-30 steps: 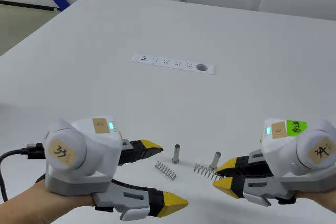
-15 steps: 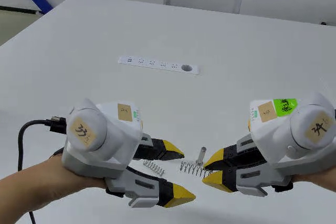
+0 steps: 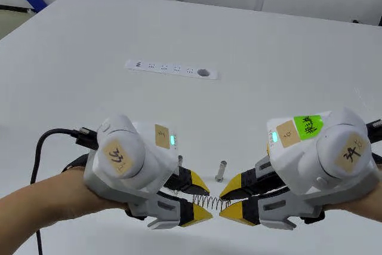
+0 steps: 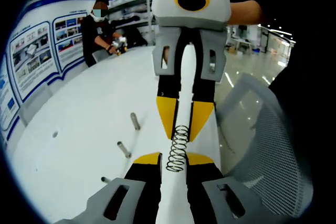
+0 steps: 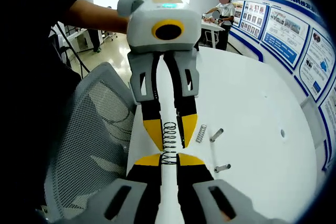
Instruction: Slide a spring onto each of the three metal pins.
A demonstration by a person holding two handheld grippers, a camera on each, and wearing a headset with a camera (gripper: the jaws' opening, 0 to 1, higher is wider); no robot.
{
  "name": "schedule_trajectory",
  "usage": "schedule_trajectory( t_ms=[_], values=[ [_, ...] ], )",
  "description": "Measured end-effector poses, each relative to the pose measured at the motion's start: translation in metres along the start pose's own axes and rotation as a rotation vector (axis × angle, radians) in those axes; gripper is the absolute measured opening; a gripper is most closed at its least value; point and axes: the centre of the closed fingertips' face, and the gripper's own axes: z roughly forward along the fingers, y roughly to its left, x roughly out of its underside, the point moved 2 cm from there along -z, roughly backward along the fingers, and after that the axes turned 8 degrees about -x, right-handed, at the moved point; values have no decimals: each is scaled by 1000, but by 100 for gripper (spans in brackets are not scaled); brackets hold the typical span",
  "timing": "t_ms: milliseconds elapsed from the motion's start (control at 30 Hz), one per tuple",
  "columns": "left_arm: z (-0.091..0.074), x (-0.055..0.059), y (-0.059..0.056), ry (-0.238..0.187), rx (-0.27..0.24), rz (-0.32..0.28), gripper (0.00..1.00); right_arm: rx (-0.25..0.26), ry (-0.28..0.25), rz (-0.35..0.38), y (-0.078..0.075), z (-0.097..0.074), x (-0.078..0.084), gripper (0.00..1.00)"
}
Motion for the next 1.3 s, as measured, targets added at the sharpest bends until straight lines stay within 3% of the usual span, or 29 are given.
schedule_trajectory(
  t_ms=[267, 467, 600, 667, 767, 833, 900, 1100, 1300],
  values=[
    [2, 5, -6, 51, 16, 49, 12, -6, 29, -17, 2, 2, 0, 11],
    [-1, 4, -4, 36, -1, 89, 10, 4, 22, -43, 0, 1, -2, 11],
    [-4, 1, -1, 11, -10, 107, 10, 28, -40, -29, -5, -3, -7, 13],
    [-6, -2, 2, -5, -18, 110, 10, 76, -60, -68, -12, -7, -9, 17],
    [-9, -3, 5, -18, -27, 95, 10, 40, -94, -26, -9, -9, -8, 15],
    [-9, -4, 6, -22, -27, 95, 10, 44, -136, -10, -10, -11, -12, 14],
    [-10, -4, 7, -26, -33, 100, 10, 25, -133, -2, -10, -10, -9, 12],
    [-11, -6, 10, -40, -42, 90, 10, 21, -207, 71, -13, -14, -12, 11],
    [-11, -6, 10, -39, -48, 90, 10, 11, -278, 89, -11, -23, -23, 11]
  ],
)
